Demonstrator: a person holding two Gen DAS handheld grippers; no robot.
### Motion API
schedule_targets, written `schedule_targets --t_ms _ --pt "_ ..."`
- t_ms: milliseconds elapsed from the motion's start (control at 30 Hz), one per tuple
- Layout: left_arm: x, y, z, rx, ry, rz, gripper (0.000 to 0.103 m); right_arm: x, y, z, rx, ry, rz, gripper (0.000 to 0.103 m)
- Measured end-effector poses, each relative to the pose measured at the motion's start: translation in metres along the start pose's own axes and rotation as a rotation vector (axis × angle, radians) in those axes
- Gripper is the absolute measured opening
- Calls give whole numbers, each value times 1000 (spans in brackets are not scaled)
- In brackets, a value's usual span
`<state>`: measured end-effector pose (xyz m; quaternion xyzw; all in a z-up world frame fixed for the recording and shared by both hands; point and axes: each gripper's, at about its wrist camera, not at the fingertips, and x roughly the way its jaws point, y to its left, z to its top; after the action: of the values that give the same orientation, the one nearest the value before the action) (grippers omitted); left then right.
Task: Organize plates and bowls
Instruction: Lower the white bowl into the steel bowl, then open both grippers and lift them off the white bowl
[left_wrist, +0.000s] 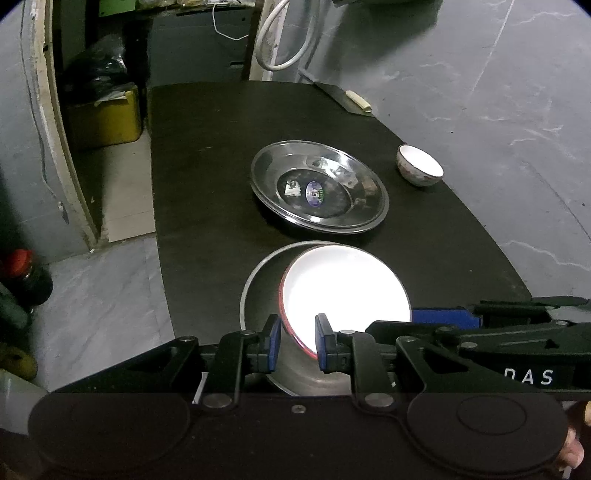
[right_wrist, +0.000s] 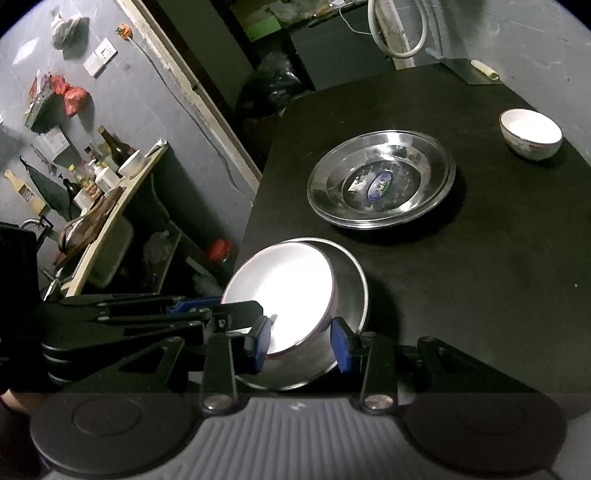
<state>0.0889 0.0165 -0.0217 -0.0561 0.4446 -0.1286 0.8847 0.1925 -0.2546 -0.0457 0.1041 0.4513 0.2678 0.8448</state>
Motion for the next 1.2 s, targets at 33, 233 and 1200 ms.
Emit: schedule_targets --t_ms 33,233,1200 --pt "0 0 0 -3 3 1 20 1 0 1 0 1 0 41" --pt "4 1 1 -12 12 8 23 5 0 2 0 21 5 41" --pt "-22 11 4 -63 -114 61 84 -28 1 5 0 -161 -69 79"
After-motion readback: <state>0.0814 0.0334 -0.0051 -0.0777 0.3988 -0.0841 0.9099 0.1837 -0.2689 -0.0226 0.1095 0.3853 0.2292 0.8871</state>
